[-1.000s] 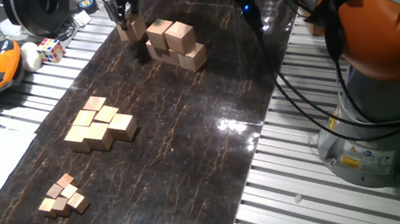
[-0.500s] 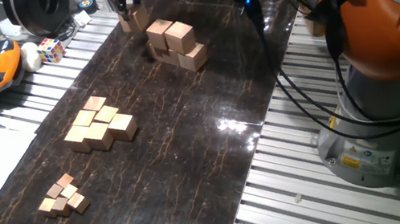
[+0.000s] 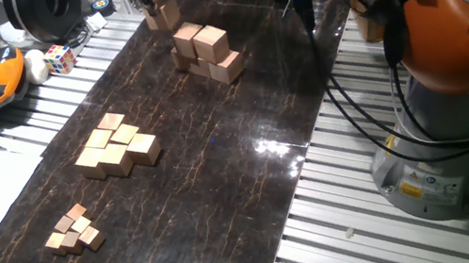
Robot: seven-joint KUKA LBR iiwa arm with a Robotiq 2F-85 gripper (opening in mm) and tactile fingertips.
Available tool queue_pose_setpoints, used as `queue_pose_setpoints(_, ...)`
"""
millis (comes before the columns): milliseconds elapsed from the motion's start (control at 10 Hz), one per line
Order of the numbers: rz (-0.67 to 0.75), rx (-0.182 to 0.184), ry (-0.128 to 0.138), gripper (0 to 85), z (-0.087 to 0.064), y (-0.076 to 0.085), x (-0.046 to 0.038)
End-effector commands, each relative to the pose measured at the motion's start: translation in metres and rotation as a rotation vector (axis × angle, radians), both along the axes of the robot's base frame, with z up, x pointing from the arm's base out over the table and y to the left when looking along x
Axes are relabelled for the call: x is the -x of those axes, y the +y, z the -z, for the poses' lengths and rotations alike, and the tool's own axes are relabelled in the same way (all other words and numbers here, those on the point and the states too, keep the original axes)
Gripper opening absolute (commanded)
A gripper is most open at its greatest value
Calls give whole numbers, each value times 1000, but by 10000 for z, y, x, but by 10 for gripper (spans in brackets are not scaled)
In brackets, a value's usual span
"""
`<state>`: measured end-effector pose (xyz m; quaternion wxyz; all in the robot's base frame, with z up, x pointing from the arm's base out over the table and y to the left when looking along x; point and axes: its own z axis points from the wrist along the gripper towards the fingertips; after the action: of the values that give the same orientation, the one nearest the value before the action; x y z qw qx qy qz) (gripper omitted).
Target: Stack the blocks into a pyramid shape
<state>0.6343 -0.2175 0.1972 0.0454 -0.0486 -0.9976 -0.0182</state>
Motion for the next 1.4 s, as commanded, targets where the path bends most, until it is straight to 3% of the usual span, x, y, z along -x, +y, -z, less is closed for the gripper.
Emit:
queue_pose_setpoints(0, 0, 1, 0, 543, -21, -3, 65)
queue_pose_setpoints(400, 13, 28, -29, 517, -21, 30, 301)
queue_pose_setpoints(800, 39, 47, -35, 480, -11, 92, 495)
queue_pose_setpoints(1300, 48, 49, -46, 460, 52, 101, 652)
